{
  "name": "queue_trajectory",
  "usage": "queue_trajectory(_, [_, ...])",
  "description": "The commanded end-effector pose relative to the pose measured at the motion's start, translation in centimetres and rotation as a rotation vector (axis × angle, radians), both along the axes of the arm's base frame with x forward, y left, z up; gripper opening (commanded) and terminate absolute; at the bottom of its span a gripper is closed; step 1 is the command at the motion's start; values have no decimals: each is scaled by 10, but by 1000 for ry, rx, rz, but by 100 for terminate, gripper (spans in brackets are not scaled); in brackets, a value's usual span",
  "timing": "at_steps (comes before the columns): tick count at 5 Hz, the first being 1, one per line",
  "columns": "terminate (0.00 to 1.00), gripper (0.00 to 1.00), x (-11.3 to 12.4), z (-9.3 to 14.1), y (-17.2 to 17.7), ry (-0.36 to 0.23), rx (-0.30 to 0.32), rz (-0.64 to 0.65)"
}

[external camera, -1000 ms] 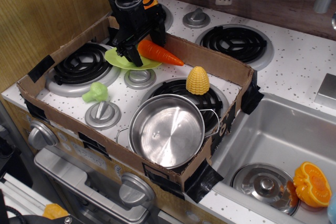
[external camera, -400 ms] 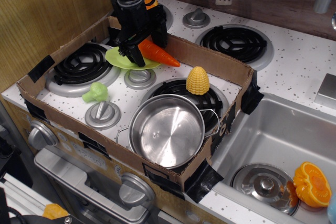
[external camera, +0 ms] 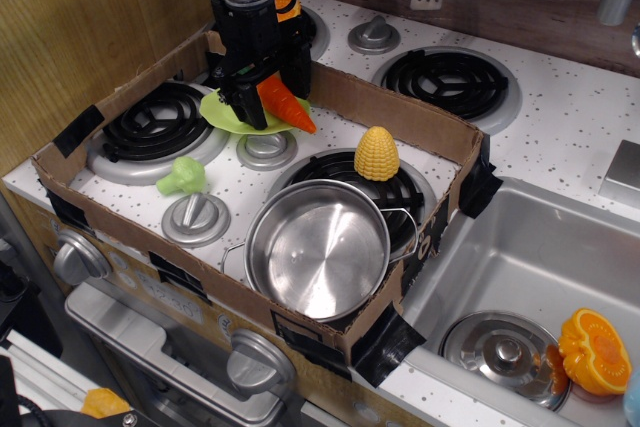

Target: Take carrot off plate

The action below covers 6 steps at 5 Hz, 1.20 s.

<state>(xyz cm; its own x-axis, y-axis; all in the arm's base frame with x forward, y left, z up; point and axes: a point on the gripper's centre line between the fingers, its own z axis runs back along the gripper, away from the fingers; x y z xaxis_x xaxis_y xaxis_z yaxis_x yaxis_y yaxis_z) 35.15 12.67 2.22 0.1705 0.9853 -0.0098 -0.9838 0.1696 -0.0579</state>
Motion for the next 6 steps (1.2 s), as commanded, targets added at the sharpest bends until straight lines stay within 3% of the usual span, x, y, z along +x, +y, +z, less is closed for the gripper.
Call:
queue_trajectory(1, [0, 0, -7, 7, 4, 57, 84, 1])
queue_trajectory(3, [0, 0, -9, 33, -9, -34, 182, 52])
queue_trajectory(4, [0, 0, -16, 49, -11, -47, 225, 86])
queue_trajectory(6, [0, 0, -70, 74, -16, -22, 312, 181])
